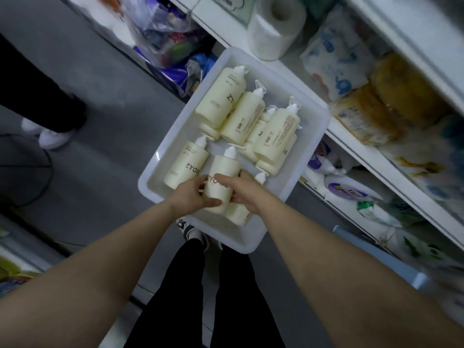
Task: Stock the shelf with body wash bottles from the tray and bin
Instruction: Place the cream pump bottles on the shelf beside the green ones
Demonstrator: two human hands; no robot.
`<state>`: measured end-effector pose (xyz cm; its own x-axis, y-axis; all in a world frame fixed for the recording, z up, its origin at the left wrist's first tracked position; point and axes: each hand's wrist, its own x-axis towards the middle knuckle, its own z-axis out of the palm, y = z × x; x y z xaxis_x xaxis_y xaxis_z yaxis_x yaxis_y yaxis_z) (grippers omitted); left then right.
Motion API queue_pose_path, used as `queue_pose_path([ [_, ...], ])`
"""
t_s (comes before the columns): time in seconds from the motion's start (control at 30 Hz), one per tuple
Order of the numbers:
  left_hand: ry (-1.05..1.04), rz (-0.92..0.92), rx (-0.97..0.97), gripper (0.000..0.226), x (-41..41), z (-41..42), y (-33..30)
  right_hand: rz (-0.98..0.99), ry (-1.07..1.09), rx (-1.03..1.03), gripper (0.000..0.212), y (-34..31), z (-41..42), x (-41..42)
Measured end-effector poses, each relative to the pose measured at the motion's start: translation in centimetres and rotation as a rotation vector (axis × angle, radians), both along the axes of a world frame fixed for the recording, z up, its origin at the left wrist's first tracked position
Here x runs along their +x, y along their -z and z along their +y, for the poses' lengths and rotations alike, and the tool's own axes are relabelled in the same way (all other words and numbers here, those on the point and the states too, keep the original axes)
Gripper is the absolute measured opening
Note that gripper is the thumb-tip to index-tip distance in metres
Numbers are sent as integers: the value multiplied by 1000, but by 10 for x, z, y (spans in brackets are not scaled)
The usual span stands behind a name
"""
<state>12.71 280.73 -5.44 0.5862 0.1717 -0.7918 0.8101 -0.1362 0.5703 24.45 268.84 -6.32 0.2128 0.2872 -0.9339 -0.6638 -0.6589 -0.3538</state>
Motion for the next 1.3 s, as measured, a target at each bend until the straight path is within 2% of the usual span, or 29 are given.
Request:
queue_pose_path([
  [0.23,-7,-119,-61,65,21,4,-80,-155,13,132,91,-85,-10,20],
  [0.3,24,-147,-51,63,30,7,-110,-187,38,162,90,-114,-13,28],
  [0.4,67,-211,-27,78,44,16,-151,-245,49,218,61,-166,-17,38],
  [0.47,77,-253,-21,72,53,20,-179,-289,66,264,37,-196,-20,44],
  [0.5,76,-276,-27,67,58,21,-191,-319,77,282,33,-209,-21,48],
  [0.57,84,-320,-38,58,67,21,-218,-396,102,311,43,-235,-21,52],
  [0.83,137,-522,-19,66,104,18,-303,-646,218,390,55,-321,-31,75],
  [1.3,219,-978,66,66,188,-19,-462,-1046,274,487,45,-509,-70,129],
])
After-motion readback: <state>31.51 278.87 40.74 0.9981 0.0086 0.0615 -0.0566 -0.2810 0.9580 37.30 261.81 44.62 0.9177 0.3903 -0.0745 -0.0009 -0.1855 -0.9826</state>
